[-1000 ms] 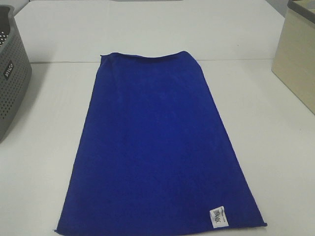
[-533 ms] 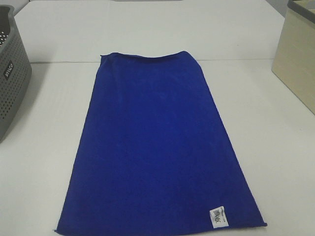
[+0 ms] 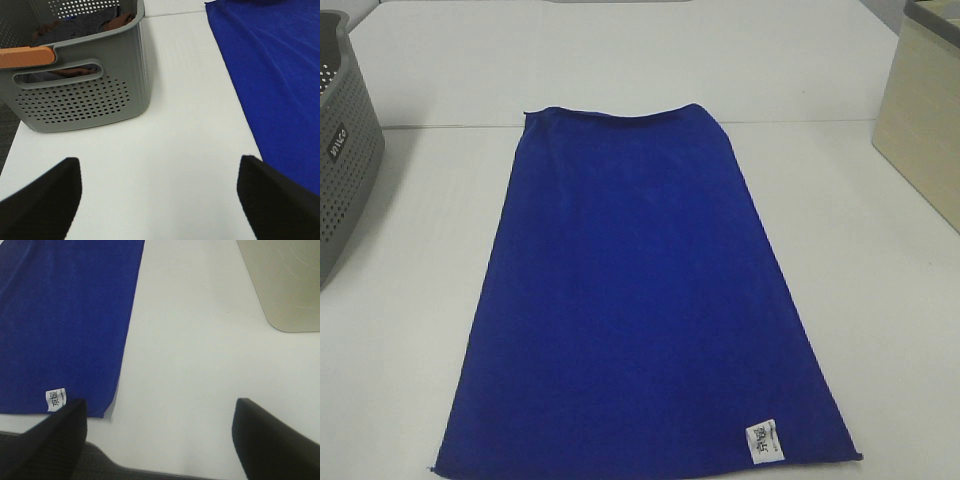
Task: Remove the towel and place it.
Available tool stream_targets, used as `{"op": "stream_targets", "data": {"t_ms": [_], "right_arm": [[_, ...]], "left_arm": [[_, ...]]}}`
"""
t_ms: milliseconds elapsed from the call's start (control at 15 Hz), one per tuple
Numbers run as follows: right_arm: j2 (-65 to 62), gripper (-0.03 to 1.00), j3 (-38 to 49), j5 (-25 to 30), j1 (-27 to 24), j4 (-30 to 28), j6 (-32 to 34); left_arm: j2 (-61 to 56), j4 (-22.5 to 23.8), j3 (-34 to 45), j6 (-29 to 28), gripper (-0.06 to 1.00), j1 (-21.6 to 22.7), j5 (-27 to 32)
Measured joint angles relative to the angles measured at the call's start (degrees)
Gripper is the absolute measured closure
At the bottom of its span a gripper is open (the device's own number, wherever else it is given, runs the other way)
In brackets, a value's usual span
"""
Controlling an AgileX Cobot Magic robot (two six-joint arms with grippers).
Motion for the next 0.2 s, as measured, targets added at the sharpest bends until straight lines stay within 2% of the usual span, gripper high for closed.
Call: {"op": "stream_targets", "data": {"t_ms": [200], "right_arm": [[0.0,0.19,0.0,0.0,0.0,0.0,0.0]], "left_arm": [[0.0,0.0,0.0,0.0,0.14,0.0,0.0]]}}
